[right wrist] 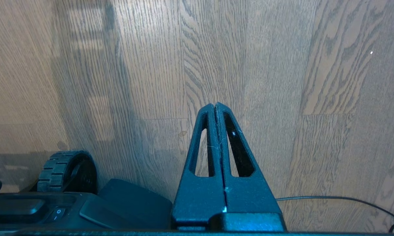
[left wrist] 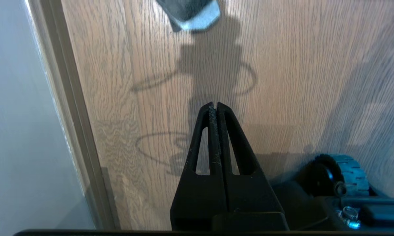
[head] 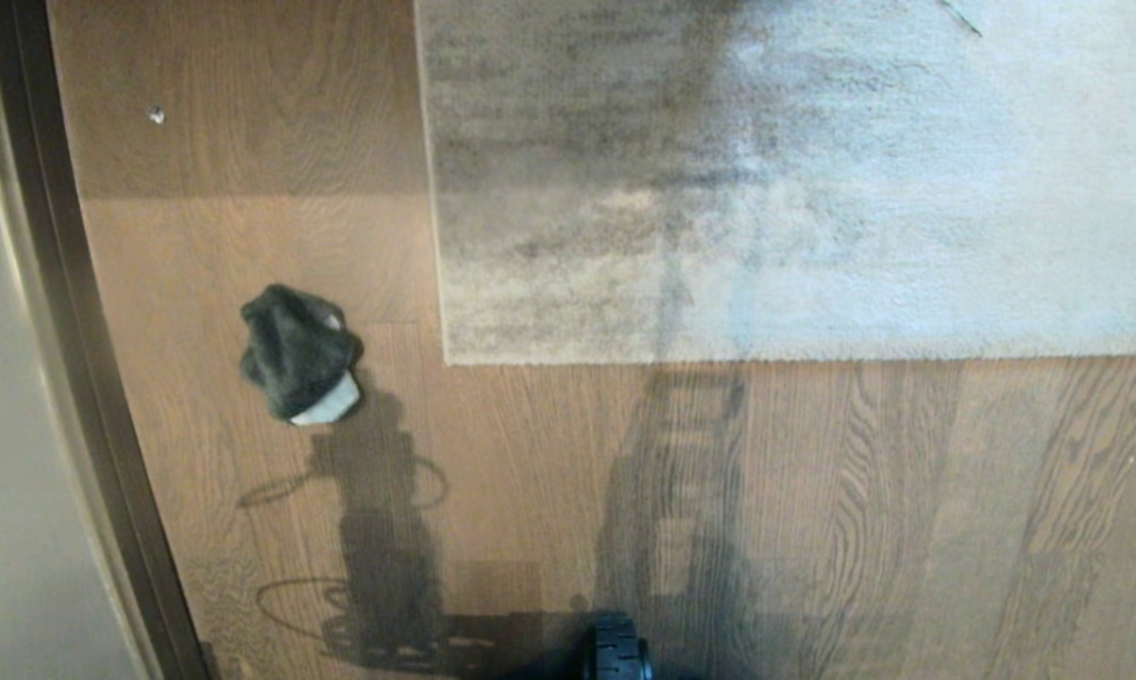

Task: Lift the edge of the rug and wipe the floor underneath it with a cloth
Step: Pick up the rag

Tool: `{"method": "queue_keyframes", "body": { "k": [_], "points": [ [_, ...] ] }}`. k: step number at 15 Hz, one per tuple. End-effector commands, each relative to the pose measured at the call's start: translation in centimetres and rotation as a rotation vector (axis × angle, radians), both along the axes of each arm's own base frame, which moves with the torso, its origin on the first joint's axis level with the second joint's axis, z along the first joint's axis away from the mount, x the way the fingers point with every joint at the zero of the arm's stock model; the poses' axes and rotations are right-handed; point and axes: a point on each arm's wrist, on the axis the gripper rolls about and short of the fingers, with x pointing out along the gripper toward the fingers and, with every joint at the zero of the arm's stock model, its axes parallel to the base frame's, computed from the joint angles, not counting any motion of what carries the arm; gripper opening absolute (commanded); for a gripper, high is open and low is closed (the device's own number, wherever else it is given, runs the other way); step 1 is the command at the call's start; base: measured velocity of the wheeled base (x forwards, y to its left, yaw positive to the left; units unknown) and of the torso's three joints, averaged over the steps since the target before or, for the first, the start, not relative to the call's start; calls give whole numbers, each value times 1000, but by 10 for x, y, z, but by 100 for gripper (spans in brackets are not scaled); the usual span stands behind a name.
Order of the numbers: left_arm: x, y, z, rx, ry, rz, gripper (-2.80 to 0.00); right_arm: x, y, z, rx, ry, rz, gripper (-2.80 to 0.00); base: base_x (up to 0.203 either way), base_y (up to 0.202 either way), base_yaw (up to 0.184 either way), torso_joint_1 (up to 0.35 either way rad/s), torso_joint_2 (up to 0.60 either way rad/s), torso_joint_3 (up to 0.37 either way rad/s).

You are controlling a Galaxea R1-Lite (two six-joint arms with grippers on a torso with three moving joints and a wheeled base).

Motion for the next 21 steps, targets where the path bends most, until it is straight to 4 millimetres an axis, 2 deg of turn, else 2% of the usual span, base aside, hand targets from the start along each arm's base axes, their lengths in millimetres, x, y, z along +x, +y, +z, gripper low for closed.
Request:
{"method": "queue_keyframes", "body": {
  "k": [1, 4, 10, 14, 16, 17, 21],
  "points": [
    [25, 0, 12, -3, 111, -1, -280, 0, 0, 0, 0, 0, 0, -280, 0, 0, 0, 0, 0, 0],
    [61, -1, 30, -6, 122, -2, -280, 0, 0, 0, 0, 0, 1, -280, 0, 0, 0, 0, 0, 0],
    [145, 0, 76, 2, -13, 10, -280, 0, 0, 0, 0, 0, 1, -280, 0, 0, 0, 0, 0, 0],
    [192, 10, 85, 4, -77, 62, -280, 0, 0, 0, 0, 0, 1, -280, 0, 0, 0, 0, 0, 0],
    [208, 17, 90, 6, -111, 85, -280, 0, 0, 0, 0, 0, 0, -280, 0, 0, 0, 0, 0, 0],
    [213, 18, 89, 6, -107, 91, 0, 0, 0, 0, 0, 0, 1, -280, 0, 0, 0, 0, 0, 0],
    [222, 20, 83, 7, -102, 97, 0, 0, 0, 0, 0, 0, 1, -280, 0, 0, 0, 0, 0, 0]
  ]
}}
